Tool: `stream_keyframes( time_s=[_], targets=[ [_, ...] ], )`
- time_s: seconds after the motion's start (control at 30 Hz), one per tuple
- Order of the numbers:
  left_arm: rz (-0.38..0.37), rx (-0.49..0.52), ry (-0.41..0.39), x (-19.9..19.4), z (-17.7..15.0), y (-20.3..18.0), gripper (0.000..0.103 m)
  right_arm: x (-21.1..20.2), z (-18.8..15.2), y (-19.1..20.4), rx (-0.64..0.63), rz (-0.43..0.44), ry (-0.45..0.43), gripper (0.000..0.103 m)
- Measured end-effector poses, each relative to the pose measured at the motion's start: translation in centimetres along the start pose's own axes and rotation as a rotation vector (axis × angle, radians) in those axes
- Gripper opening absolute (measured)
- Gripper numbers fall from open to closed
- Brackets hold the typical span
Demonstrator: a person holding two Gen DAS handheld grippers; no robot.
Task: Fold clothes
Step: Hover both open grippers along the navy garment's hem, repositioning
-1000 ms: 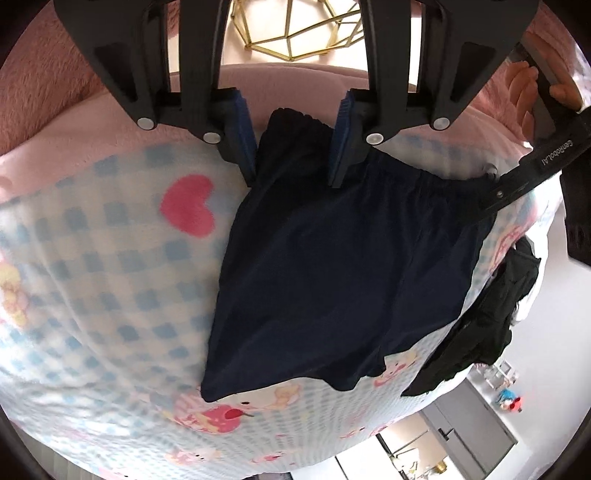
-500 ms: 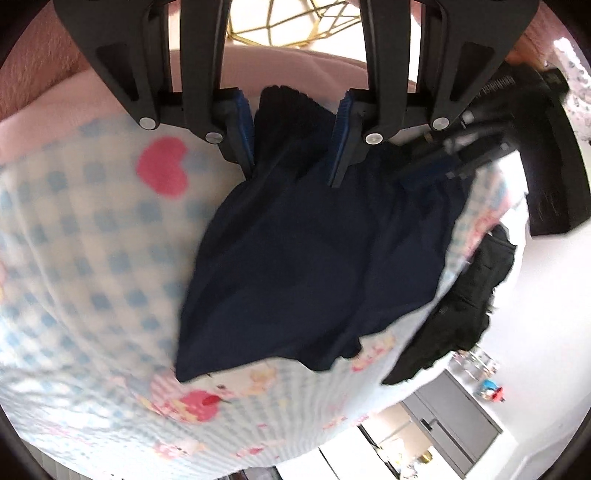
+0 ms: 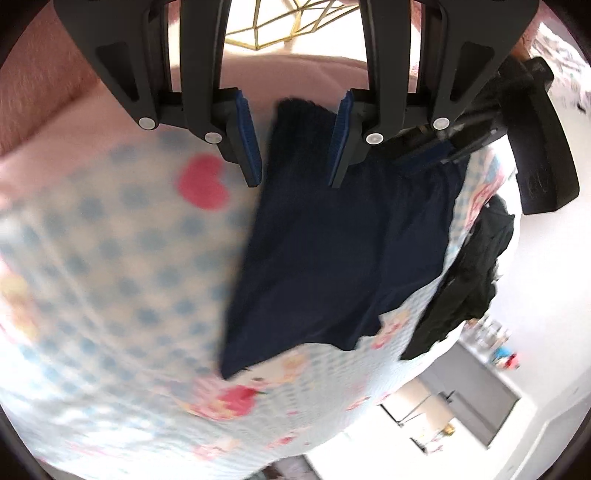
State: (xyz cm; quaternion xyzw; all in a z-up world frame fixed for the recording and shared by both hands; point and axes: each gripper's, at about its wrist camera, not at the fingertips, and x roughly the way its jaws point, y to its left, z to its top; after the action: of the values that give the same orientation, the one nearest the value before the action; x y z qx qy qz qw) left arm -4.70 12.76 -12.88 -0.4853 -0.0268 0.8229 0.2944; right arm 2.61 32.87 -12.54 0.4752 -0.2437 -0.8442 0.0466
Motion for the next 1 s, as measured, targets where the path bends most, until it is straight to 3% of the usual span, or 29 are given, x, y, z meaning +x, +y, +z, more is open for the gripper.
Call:
stream_keyframes(
  time_s=[0.13,0.27,0.33,0.57,0.73,0.8,0.9,1.0],
  targets=[
    [0.0,-0.024,0.012,0.3,0.4,0.3,0.05,0.9,-1.1,-1.6,0.017,-0.03,0.066,0.037],
    [0.039,0.014,0.058,0.6,0.1,0.1,0.05,0.9,-1.0,-1.7,0.015,-0.103,0.067,0.037],
    [0.046,0.021,0.048,0.3,-0.2,0.0,0.05,0.5,-0.8,-1.6,-0.006,-0.15,0.066,0.037],
    [0.056,-0.056,-0.007,-0.9,0.4,1.6,0.05,-1.2,-1.4,-2.4,0.007,-0.19,0.043,0.037],
    [0.051,-0.079,-0.026,-1.4,0.5,2.2,0.05,-2.7,-1.4,-3.8,0.074,-0.082,0.019,0.04],
    [0.044,-0.076,-0.017,-1.1,0.3,2.0,0.05,-2.5,-1.4,-3.3,0.063,-0.026,0.021,0.048],
    [0.039,-0.06,-0.008,-0.7,0.2,1.4,0.05,-1.3,-1.2,-2.1,0.036,0.088,0.053,0.048],
    [0.029,-0.047,-0.016,-0.7,0.0,0.8,0.05,-0.4,-0.8,-1.8,0.028,0.106,0.073,0.046]
  ],
)
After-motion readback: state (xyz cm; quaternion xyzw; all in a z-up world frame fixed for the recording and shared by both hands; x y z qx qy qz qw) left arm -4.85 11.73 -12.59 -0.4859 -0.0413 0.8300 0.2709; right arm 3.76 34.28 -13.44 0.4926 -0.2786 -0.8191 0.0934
